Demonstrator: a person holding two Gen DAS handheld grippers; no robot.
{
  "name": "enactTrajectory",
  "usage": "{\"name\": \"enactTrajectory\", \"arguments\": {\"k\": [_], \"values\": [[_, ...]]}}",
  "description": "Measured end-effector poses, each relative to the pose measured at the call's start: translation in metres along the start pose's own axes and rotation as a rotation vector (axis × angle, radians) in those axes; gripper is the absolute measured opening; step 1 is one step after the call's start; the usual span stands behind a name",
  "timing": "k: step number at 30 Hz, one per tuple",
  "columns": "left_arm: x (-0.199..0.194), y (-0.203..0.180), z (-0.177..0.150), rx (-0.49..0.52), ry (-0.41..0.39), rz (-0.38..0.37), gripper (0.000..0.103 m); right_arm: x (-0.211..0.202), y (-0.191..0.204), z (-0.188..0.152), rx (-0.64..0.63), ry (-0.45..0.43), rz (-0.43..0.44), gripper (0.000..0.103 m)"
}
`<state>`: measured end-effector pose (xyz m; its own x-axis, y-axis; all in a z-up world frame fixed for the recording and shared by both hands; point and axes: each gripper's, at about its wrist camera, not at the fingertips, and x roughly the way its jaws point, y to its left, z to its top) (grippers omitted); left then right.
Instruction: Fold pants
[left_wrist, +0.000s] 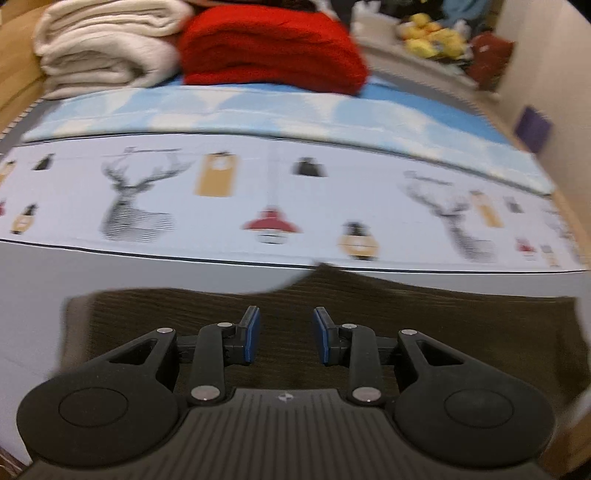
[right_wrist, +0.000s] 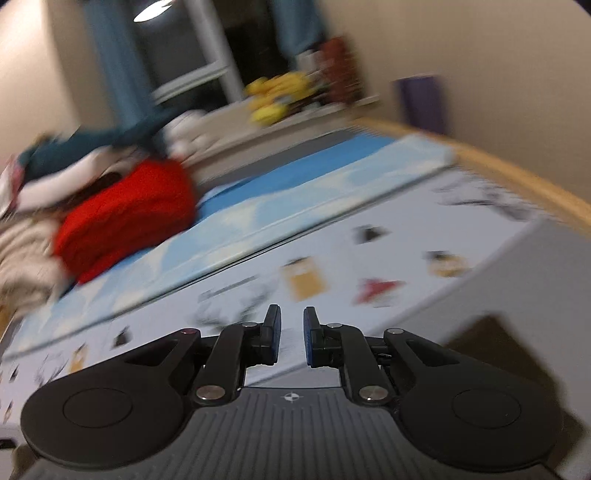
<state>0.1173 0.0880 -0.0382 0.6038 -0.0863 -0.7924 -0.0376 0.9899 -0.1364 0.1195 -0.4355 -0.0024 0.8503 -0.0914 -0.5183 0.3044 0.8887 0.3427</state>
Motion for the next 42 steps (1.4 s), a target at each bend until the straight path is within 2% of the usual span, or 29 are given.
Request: {"name": "enactTrajectory", "arguments": {"k": [2, 3, 5, 10, 11, 12, 13, 14, 16, 19, 21, 23, 26, 32, 33, 34, 35, 39, 41, 42], "values": [[-0.017, -0.023, -0.01, 0.009, -0.024, -0.082, 0.036, -0.016, -0.047, -0.008, 0.09, -0.027, -0.064, 0.013], [-0.023, -0.035, -0.017, 0.028, -0.04, -0.12, 0.04, -0.022, -0.073, -0.014, 0.146, -0.031, -0.107, 0.013], [-0.025, -0.058, -0.031, 0.081, -0.059, -0.161, 0.042, -0.029, -0.121, -0.034, 0.256, -0.008, -0.189, 0.016], [0.001, -0.115, -0.041, 0.273, -0.073, -0.096, 0.042, -0.032, -0.198, -0.099, 0.416, 0.097, -0.277, 0.016], [0.009, -0.12, -0.04, 0.281, -0.062, -0.087, 0.042, -0.03, -0.207, -0.106, 0.473, 0.137, -0.289, 0.016], [0.017, -0.123, -0.039, 0.279, -0.047, -0.087, 0.042, -0.032, -0.222, -0.113, 0.594, 0.148, -0.275, 0.016], [0.023, -0.122, -0.038, 0.275, -0.034, -0.087, 0.042, -0.041, -0.23, -0.12, 0.674, 0.101, -0.228, 0.016], [0.03, -0.123, -0.036, 0.273, -0.021, -0.082, 0.042, -0.045, -0.237, -0.123, 0.706, 0.068, -0.22, 0.021], [0.04, -0.123, -0.032, 0.273, -0.009, -0.072, 0.042, -0.04, -0.239, -0.126, 0.687, 0.092, -0.265, 0.032], [0.049, -0.123, -0.03, 0.274, 0.008, -0.063, 0.042, -0.029, -0.248, -0.138, 0.765, 0.112, -0.196, 0.033], [0.053, -0.124, -0.03, 0.283, 0.019, -0.062, 0.042, -0.024, -0.248, -0.14, 0.762, 0.108, -0.18, 0.034], [0.053, -0.126, -0.031, 0.306, 0.017, -0.063, 0.042, -0.015, -0.245, -0.141, 0.743, 0.135, -0.178, 0.042], [0.053, -0.125, -0.032, 0.332, 0.006, -0.047, 0.042, -0.008, -0.244, -0.139, 0.726, 0.169, -0.212, 0.04], [0.05, -0.111, -0.029, 0.306, 0.005, -0.027, 0.042, 0.005, -0.231, -0.132, 0.717, 0.137, -0.264, 0.043], [0.049, -0.108, -0.028, 0.305, 0.004, -0.024, 0.042, 0.003, -0.23, -0.133, 0.717, 0.131, -0.269, 0.041], [0.048, -0.106, -0.028, 0.305, 0.003, -0.022, 0.042, 0.003, -0.228, -0.133, 0.717, 0.123, -0.275, 0.03], [0.046, -0.104, -0.028, 0.308, 0.001, -0.019, 0.042, 0.002, -0.228, -0.133, 0.72, 0.117, -0.276, 0.026], [0.039, -0.093, -0.027, 0.31, -0.011, -0.003, 0.042, -0.007, -0.203, -0.121, 0.649, 0.046, -0.314, 0.021], [0.035, -0.085, -0.026, 0.297, -0.017, 0.003, 0.042, -0.014, -0.176, -0.108, 0.552, -0.006, -0.32, 0.02], [0.034, -0.081, -0.025, 0.292, -0.018, 0.008, 0.042, -0.02, -0.154, -0.099, 0.462, -0.042, -0.322, 0.019]]}}
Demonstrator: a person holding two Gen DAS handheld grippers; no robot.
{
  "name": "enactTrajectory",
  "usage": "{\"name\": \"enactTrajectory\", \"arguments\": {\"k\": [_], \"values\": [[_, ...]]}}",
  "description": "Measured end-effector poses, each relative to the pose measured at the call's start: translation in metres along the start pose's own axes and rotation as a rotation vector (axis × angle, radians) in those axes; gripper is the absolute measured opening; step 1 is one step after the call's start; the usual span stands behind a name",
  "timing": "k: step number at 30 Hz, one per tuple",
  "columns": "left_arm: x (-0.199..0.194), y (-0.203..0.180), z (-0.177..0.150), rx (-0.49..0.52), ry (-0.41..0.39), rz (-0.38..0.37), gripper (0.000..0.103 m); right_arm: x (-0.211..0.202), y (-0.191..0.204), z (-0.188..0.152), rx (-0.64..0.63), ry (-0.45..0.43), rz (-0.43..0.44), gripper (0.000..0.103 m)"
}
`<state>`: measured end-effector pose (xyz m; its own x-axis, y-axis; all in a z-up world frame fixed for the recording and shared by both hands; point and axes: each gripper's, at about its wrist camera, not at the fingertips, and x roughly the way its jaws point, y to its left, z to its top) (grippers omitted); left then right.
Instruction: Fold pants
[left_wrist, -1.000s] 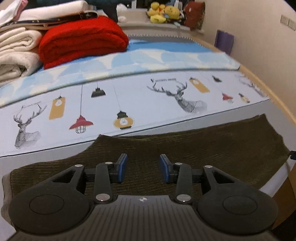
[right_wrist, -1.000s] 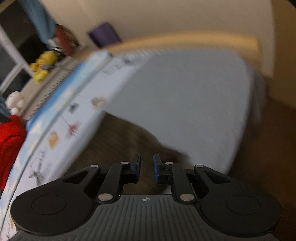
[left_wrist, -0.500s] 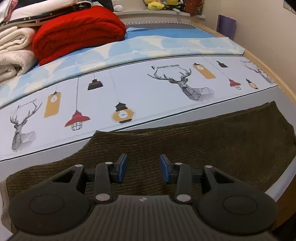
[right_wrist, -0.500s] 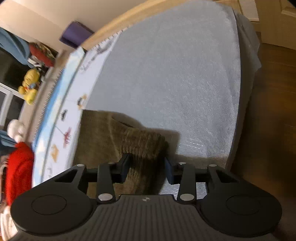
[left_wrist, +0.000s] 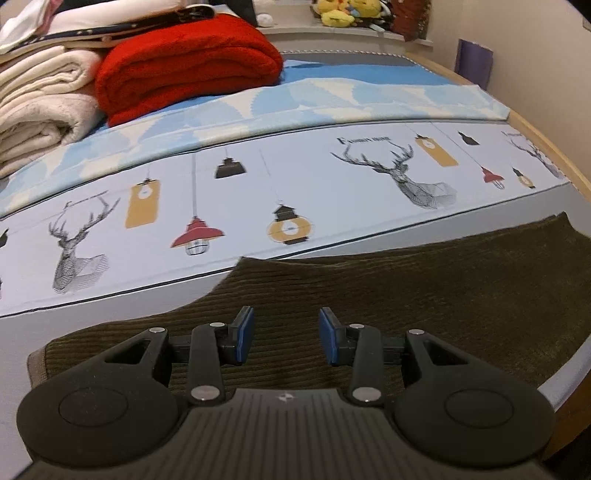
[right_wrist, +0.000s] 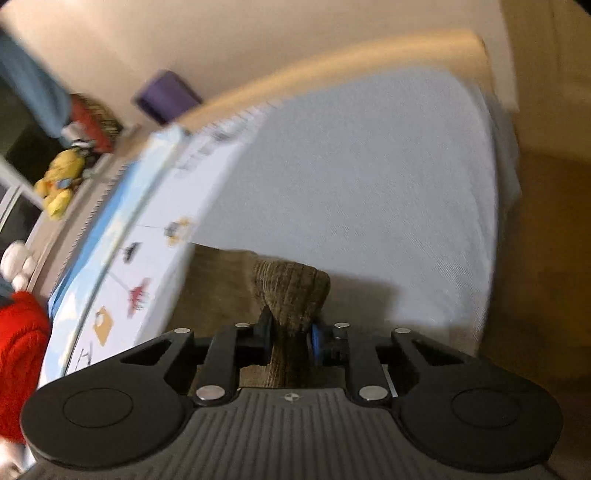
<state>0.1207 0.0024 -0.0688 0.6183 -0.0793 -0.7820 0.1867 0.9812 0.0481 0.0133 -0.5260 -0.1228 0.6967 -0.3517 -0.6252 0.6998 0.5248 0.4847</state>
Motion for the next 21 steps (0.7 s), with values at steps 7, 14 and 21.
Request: {"name": "enactTrajectory", "arguments": {"k": [7, 14, 21], "values": [[-0.013, 0.027, -0.007, -0.037, -0.009, 0.035, 0.042, -0.102, 0.163, -0.106, -0.728, -0.324, 0.279, 0.018], [-0.021, 0.058, -0.014, -0.1, -0.002, 0.064, 0.042, -0.143, 0.233, -0.282, -1.282, -0.164, 0.697, 0.022], [-0.03, 0.083, -0.02, -0.137, -0.008, 0.076, 0.042, -0.139, 0.224, -0.36, -1.557, 0.19, 0.805, 0.044]]}}
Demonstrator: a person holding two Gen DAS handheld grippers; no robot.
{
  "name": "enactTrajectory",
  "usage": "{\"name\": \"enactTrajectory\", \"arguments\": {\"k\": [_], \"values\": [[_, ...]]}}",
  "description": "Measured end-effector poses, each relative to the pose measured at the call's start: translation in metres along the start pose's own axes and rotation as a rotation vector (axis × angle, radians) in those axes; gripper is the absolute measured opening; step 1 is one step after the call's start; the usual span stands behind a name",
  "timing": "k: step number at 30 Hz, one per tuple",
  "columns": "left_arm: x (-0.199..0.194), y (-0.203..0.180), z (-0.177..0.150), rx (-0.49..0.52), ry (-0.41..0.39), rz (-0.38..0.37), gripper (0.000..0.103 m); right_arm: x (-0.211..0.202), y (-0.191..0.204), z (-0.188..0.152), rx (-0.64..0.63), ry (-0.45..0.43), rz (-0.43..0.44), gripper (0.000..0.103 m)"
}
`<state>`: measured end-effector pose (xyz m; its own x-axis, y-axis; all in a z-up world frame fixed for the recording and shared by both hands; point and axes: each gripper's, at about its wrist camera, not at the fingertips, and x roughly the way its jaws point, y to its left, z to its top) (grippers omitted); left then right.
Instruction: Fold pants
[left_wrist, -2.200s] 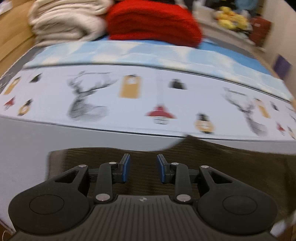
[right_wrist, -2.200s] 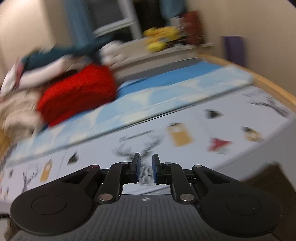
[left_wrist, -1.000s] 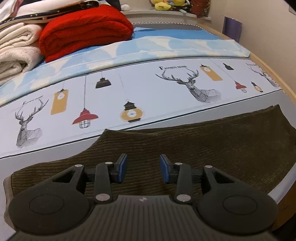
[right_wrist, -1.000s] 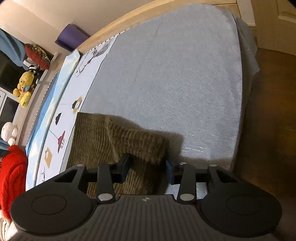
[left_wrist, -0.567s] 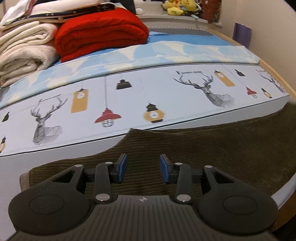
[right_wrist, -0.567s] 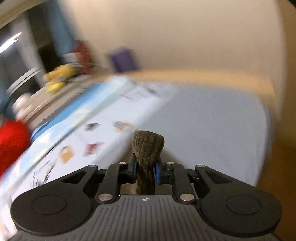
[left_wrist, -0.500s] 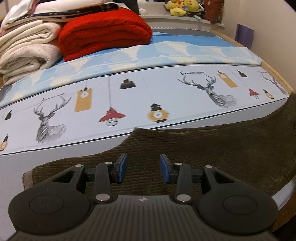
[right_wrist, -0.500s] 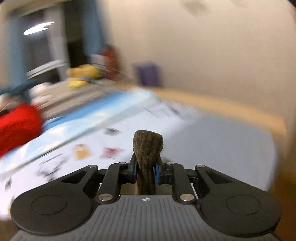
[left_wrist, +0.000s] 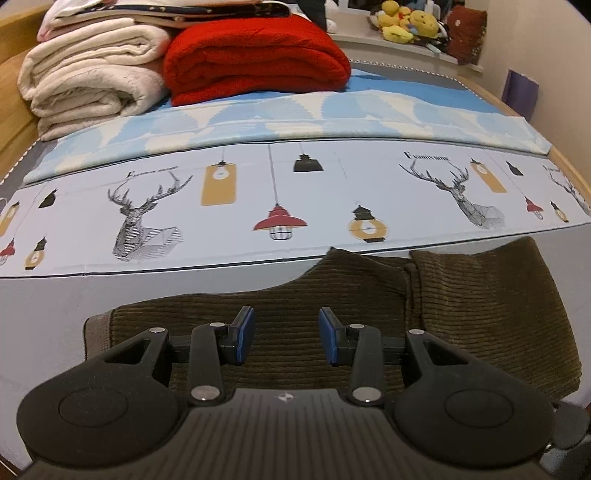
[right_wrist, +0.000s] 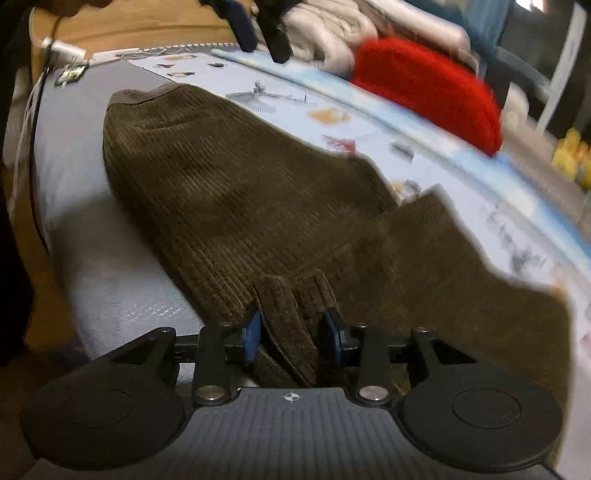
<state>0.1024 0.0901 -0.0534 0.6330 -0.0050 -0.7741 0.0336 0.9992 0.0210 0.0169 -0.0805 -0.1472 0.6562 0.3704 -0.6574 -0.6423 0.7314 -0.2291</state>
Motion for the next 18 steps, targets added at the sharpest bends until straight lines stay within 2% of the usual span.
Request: {"name": "enactTrajectory", "arguments": {"k": [2, 4, 5, 9, 10, 11, 12, 13, 14, 16, 18], "values": [[-0.002, 0.008, 0.0, -0.008, -0.006, 0.006, 0.042, -0.011, -0.021, 0.007, 0.14, -0.056, 0.062, 0.05], [-0.002, 0.016, 0.0, -0.019, -0.005, 0.014, 0.042, -0.014, -0.039, 0.01, 0.228, -0.084, 0.025, 0.06], [-0.002, 0.02, 0.0, -0.027, -0.004, 0.016, 0.042, -0.012, -0.043, 0.01, 0.245, -0.083, 0.011, 0.063], [-0.003, 0.026, -0.001, -0.039, -0.001, 0.02, 0.042, 0.008, -0.05, 0.01, 0.279, -0.011, 0.028, 0.063], [-0.003, 0.026, -0.001, -0.038, -0.001, 0.019, 0.042, 0.013, -0.045, 0.009, 0.274, 0.015, 0.05, 0.061], [-0.004, 0.026, -0.001, -0.036, 0.0, 0.018, 0.042, 0.017, -0.041, 0.008, 0.257, 0.042, 0.081, 0.054], [-0.003, 0.025, -0.001, -0.034, 0.0, 0.017, 0.042, 0.019, -0.035, 0.008, 0.233, 0.047, 0.086, 0.05], [-0.003, 0.025, -0.001, -0.033, 0.0, 0.017, 0.042, 0.016, -0.031, 0.009, 0.212, 0.041, 0.082, 0.033], [-0.003, 0.025, -0.001, -0.032, 0.0, 0.017, 0.042, 0.013, -0.031, 0.011, 0.206, 0.033, 0.088, 0.021], [-0.003, 0.025, -0.001, -0.034, -0.001, 0.015, 0.042, -0.001, -0.036, 0.012, 0.239, -0.033, 0.085, 0.015], [-0.003, 0.025, -0.001, -0.036, -0.006, 0.015, 0.042, -0.02, -0.047, 0.016, 0.275, -0.131, 0.126, 0.015]]}}
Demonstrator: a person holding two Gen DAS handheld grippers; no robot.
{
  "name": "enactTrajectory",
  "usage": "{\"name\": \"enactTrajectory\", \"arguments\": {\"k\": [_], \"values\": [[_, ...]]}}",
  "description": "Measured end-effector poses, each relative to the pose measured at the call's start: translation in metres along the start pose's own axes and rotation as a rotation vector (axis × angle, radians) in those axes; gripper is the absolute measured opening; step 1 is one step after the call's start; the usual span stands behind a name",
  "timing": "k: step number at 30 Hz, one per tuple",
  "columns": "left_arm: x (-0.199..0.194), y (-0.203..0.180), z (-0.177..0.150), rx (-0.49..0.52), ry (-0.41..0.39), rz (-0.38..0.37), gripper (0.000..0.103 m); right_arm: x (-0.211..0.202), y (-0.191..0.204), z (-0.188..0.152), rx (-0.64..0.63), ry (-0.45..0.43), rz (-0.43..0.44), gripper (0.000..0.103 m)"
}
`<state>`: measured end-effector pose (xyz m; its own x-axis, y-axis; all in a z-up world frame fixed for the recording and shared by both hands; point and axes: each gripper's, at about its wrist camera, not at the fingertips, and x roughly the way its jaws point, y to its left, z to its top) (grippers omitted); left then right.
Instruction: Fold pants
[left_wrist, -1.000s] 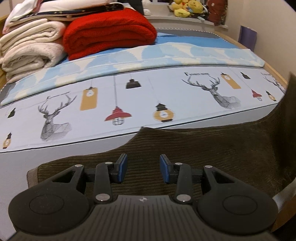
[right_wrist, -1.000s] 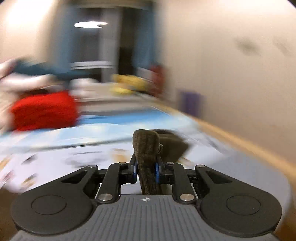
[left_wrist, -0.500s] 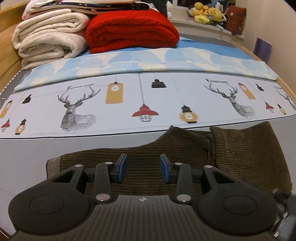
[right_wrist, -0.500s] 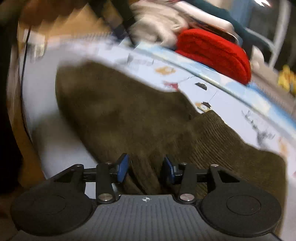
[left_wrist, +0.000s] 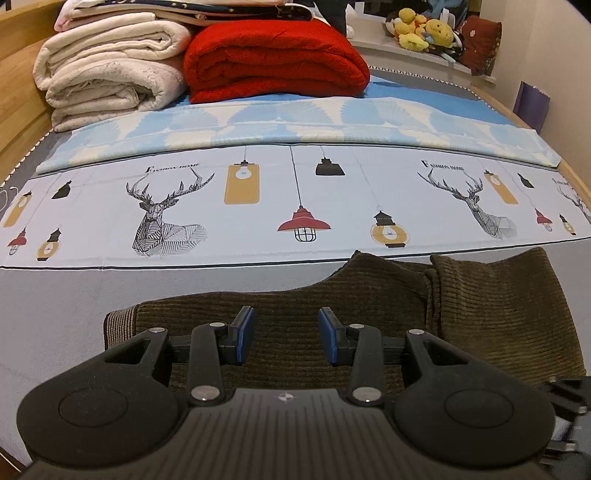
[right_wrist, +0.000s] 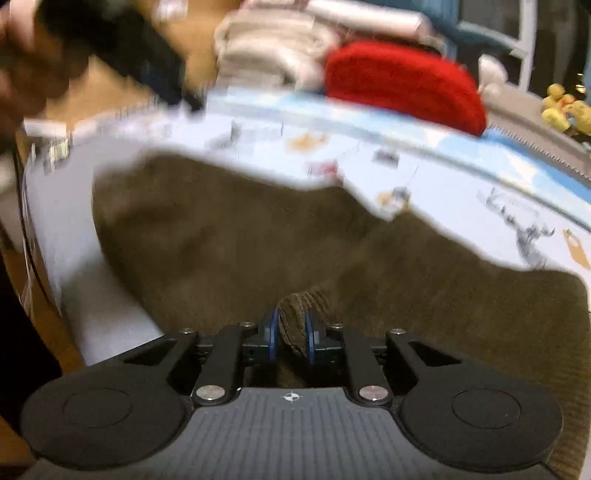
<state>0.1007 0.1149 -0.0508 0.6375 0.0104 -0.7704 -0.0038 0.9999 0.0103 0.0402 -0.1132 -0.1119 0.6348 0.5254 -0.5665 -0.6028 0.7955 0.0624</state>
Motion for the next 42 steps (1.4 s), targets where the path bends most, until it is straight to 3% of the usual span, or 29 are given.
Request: {"name": "enactTrajectory", "arguments": {"k": [2, 6, 8, 11, 16, 18, 19, 21, 24, 26, 28, 30, 31, 33, 36, 38, 40, 42], "values": [[0.001, -0.001, 0.0, -0.001, 0.002, 0.003, 0.042, -0.008, -0.001, 0.0, -0.021, -0.007, 0.038, 0.016], [0.002, -0.004, 0.0, 0.001, 0.008, 0.0, 0.042, 0.009, 0.013, -0.02, -0.116, 0.141, 0.043, 0.026], [0.002, -0.007, 0.0, 0.008, 0.01, -0.002, 0.042, 0.012, 0.021, -0.024, -0.166, 0.142, 0.023, 0.046], [0.003, -0.011, -0.001, 0.021, 0.01, -0.002, 0.042, 0.011, 0.03, -0.025, -0.213, 0.139, 0.014, 0.064], [0.004, -0.008, -0.002, 0.011, 0.017, 0.005, 0.042, 0.02, 0.028, -0.026, -0.23, 0.182, -0.02, 0.054], [0.004, -0.006, -0.001, 0.013, 0.016, 0.005, 0.042, 0.021, 0.022, -0.018, -0.204, 0.163, 0.002, 0.031], [0.003, -0.006, -0.001, 0.011, 0.014, 0.005, 0.042, 0.017, 0.018, -0.013, -0.176, 0.148, 0.009, 0.029], [0.003, -0.004, -0.001, 0.005, 0.014, 0.005, 0.042, 0.003, 0.0, 0.001, -0.056, 0.072, 0.011, 0.026], [0.003, -0.004, -0.001, 0.005, 0.014, 0.004, 0.042, -0.027, -0.023, 0.019, 0.114, -0.12, 0.02, 0.025], [0.005, -0.006, -0.001, 0.01, 0.017, 0.004, 0.042, -0.033, -0.02, 0.021, 0.097, -0.153, 0.056, 0.025], [0.009, -0.011, 0.0, 0.008, 0.026, 0.001, 0.042, -0.02, -0.009, 0.013, 0.036, -0.054, 0.095, 0.027], [0.012, -0.019, 0.002, 0.005, 0.035, -0.009, 0.042, 0.008, 0.005, -0.007, -0.039, 0.149, 0.101, 0.029], [0.014, -0.024, 0.003, 0.007, 0.038, -0.017, 0.042, 0.013, 0.009, -0.014, -0.068, 0.186, 0.083, 0.028], [0.018, -0.037, 0.005, 0.018, 0.041, -0.033, 0.042, 0.001, 0.006, -0.014, -0.062, 0.14, 0.063, 0.027], [0.024, -0.057, 0.008, 0.047, 0.041, -0.054, 0.045, -0.036, -0.03, -0.001, 0.106, 0.007, 0.02, 0.03], [0.03, -0.071, 0.009, 0.067, 0.046, -0.064, 0.045, -0.062, -0.063, -0.002, 0.236, -0.057, -0.07, 0.032], [0.036, -0.084, 0.009, 0.084, 0.056, -0.073, 0.045, -0.078, -0.091, -0.01, 0.328, -0.068, -0.161, 0.032], [0.041, -0.098, 0.009, 0.106, 0.063, -0.087, 0.045, -0.085, -0.112, -0.028, 0.374, 0.0, -0.248, 0.032]]}}
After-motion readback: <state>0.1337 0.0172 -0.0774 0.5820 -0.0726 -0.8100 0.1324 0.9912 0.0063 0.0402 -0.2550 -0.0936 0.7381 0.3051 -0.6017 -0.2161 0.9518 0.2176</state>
